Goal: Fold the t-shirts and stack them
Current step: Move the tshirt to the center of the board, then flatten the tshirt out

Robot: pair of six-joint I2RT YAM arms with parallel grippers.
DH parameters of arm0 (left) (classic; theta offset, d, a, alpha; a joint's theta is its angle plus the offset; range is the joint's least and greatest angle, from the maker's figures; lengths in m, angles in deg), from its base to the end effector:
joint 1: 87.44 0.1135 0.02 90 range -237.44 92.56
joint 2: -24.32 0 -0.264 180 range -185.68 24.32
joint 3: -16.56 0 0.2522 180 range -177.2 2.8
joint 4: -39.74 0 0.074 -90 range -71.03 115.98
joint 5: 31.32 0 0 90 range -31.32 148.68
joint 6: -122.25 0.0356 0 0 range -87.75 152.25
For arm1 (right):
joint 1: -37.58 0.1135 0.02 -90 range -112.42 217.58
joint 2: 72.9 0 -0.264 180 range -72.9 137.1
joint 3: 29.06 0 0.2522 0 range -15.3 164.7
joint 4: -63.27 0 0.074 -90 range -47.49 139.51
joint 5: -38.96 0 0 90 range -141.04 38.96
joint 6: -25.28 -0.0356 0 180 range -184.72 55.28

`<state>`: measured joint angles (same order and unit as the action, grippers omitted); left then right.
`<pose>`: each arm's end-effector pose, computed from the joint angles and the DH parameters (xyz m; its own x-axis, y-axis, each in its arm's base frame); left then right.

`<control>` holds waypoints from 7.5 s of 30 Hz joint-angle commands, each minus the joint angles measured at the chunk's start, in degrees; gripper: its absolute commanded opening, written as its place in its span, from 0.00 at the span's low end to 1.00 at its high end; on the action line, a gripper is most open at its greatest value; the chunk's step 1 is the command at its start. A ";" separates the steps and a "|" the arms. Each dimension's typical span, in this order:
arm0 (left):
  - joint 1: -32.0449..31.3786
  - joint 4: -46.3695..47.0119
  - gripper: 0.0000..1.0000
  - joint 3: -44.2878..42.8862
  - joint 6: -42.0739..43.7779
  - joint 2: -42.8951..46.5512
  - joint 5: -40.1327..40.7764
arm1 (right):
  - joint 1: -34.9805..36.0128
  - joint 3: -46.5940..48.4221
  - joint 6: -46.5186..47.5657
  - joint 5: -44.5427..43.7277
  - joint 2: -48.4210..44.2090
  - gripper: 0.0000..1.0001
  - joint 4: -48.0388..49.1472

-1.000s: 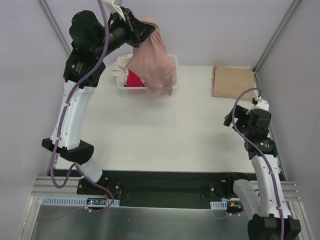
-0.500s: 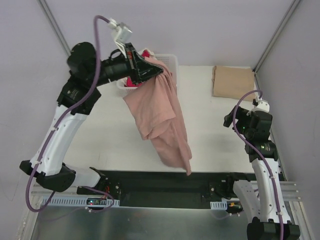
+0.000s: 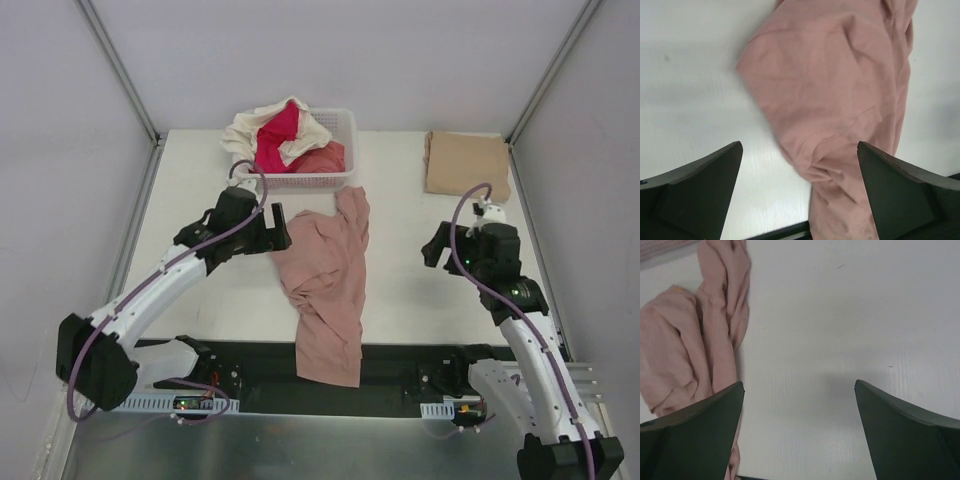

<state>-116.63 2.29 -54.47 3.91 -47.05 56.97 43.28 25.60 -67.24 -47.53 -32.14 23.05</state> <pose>0.2391 -0.1348 0.2950 -0.7120 -0.1457 -0.6869 0.1932 0.8998 -0.3912 0.1620 0.0184 0.2979 -0.4475 -0.0006 -0.8943 -0.1342 0.9887 0.0665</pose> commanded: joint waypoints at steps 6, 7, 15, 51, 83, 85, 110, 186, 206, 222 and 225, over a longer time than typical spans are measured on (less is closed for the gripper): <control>-1.66 6.53 0.99 17.45 -12.00 12.49 -6.10 | 35.93 -6.36 -9.77 -6.05 6.61 0.97 -0.70; -1.92 8.54 0.98 18.51 -12.27 12.49 -7.15 | 42.67 -6.10 -10.91 -7.80 8.19 0.97 -0.35; -2.01 18.67 0.77 22.83 -14.99 4.77 -10.85 | 62.59 -2.32 -17.77 -9.50 21.99 0.97 -1.23; -1.84 5.58 0.00 19.85 -12.89 29.00 12.76 | 75.17 6.01 -24.46 -14.73 38.18 0.01 -10.41; 11.96 7.07 0.00 -43.59 4.43 28.92 -5.38 | 26.21 65.17 19.31 -25.86 6.90 0.00 -18.37; 11.96 6.98 0.00 -46.51 3.64 29.18 -9.25 | 26.12 68.58 19.66 -17.89 4.88 0.01 -18.10; 12.14 6.89 0.00 -46.20 19.19 -1.19 19.19 | 19.29 56.16 28.30 -48.44 27.26 0.04 -5.62; 22.95 9.09 0.99 -8.47 -3.48 -32.08 -16.74 | 6.44 84.22 8.50 -2.21 97.67 0.97 -26.10; 10.12 4.87 0.99 5.86 -8.40 -5.70 -10.41 | 5.73 26.78 0.06 -4.12 53.38 0.97 -9.40; 12.14 5.22 0.99 -8.10 -7.26 -32.85 -9.27 | -2.61 23.25 0.15 -6.85 62.17 0.97 -12.04; 12.93 5.14 0.99 -12.49 -6.47 -36.02 -10.41 | -3.85 24.04 -0.11 -6.59 63.04 0.97 -11.87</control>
<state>-105.22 6.90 -61.82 -3.43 -78.48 46.61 41.42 48.97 -66.85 -52.29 29.14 11.73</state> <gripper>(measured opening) 0.993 0.969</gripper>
